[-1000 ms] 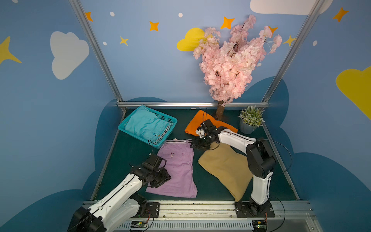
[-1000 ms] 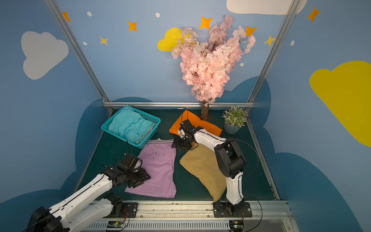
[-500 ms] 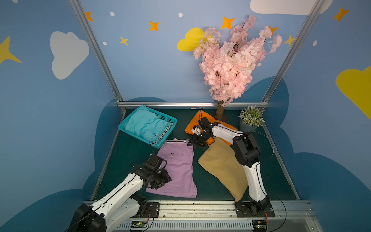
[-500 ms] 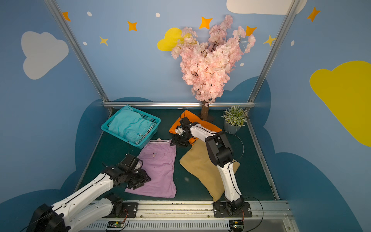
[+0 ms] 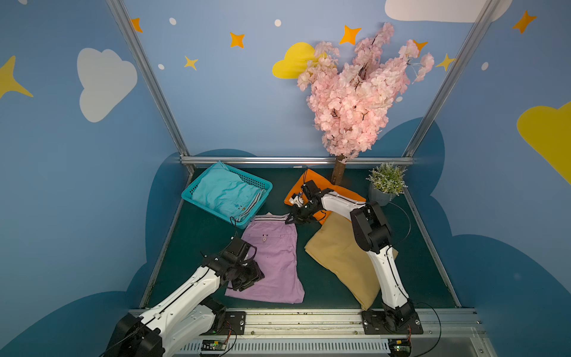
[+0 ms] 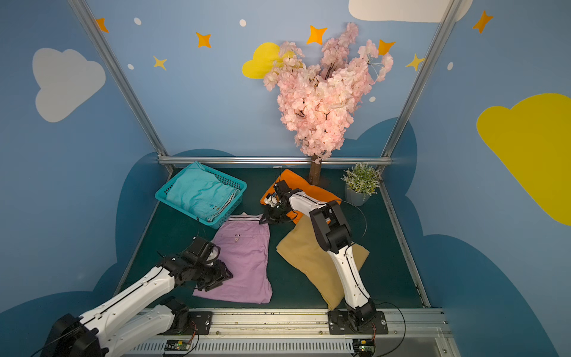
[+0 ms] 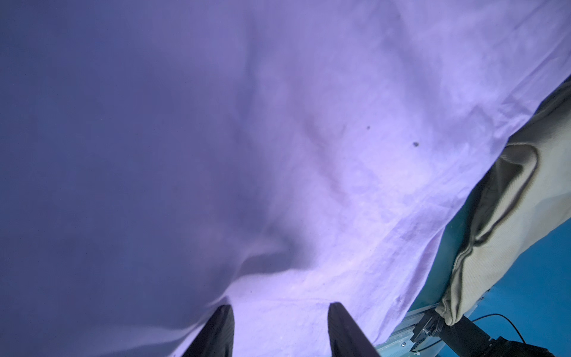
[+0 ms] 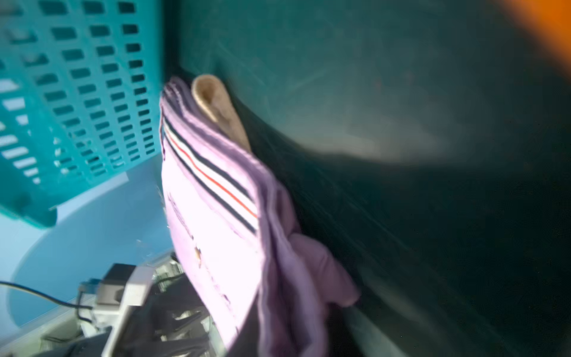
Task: Put the folded long pants in the basket
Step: Pick up the long pant at the center of the board.
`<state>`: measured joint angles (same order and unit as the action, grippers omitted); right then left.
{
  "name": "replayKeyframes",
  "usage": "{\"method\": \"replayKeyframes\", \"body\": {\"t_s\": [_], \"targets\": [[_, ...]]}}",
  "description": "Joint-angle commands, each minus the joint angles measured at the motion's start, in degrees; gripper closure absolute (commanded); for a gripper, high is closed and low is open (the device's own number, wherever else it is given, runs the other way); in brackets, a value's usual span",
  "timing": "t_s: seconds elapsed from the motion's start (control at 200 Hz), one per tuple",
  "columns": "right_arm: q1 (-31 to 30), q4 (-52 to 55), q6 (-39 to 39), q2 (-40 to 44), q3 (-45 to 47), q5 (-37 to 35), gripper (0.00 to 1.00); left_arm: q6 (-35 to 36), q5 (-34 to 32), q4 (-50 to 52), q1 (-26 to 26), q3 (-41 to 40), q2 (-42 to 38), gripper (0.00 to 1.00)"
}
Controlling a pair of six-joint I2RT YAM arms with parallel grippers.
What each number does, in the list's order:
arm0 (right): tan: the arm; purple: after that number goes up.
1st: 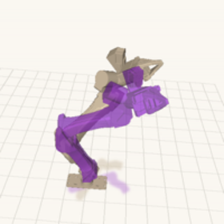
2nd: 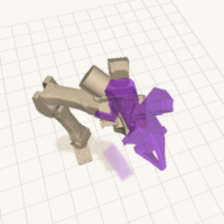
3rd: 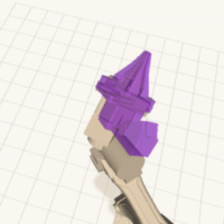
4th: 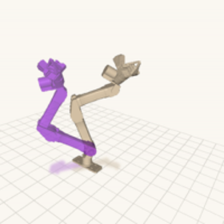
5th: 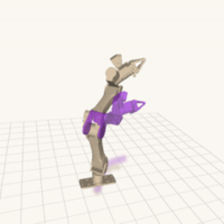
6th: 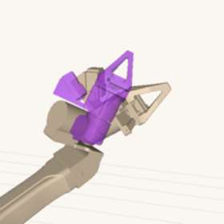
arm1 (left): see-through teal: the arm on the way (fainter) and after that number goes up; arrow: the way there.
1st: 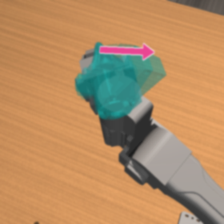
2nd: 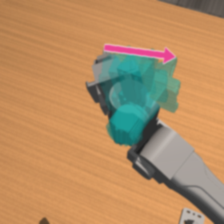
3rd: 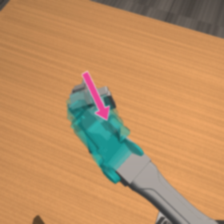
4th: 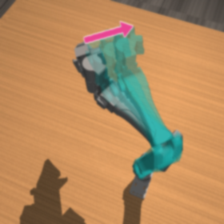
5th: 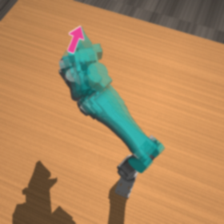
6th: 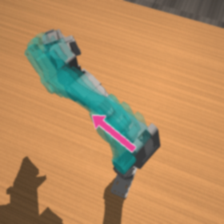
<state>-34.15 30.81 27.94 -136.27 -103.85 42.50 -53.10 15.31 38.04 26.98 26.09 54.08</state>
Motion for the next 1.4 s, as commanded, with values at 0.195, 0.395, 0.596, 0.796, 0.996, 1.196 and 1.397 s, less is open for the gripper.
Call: {"method": "replayKeyframes", "body": {"t_s": [0.195, 0.395, 0.596, 0.796, 0.996, 1.196, 1.397], "targets": [[-1.22, -4.30, -0.56, 16.38, 6.87, -7.96, 1.00, 0.70, 0.51, -0.07, -0.24, -0.51, -0.47, 0.47], [3.74, -3.58, 0.69, 30.79, 17.27, -19.59, 1.00, 0.98, 0.45, -0.29, -0.35, -0.25, 0.24, 0.46], [12.54, -5.50, 6.91, 38.94, 30.05, -24.53, 1.00, 0.40, 2.83, -2.88, -0.32, -1.24, 0.67, 0.45], [16.02, -8.34, 12.02, 42.53, 40.33, -29.73, 1.00, -3.63, 9.70, -13.87, 0.06, -4.87, 1.92, 0.42], [16.63, -13.43, 15.57, 43.83, 46.20, -27.68, 1.00, -8.89, 8.35, -24.09, 4.63, -4.56, 7.93, 0.40], [16.62, -15.86, 16.79, 43.79, 48.19, -23.90, 1.00, -9.22, 6.39, -30.05, 8.01, 0.80, 21.07, 0.45], [16.57, -14.78, 15.30, 45.58, 48.87, -23.80, 1.00, -8.36, 5.07, -32.34, 8.50, 3.36, 27.37, 0.62]]}}
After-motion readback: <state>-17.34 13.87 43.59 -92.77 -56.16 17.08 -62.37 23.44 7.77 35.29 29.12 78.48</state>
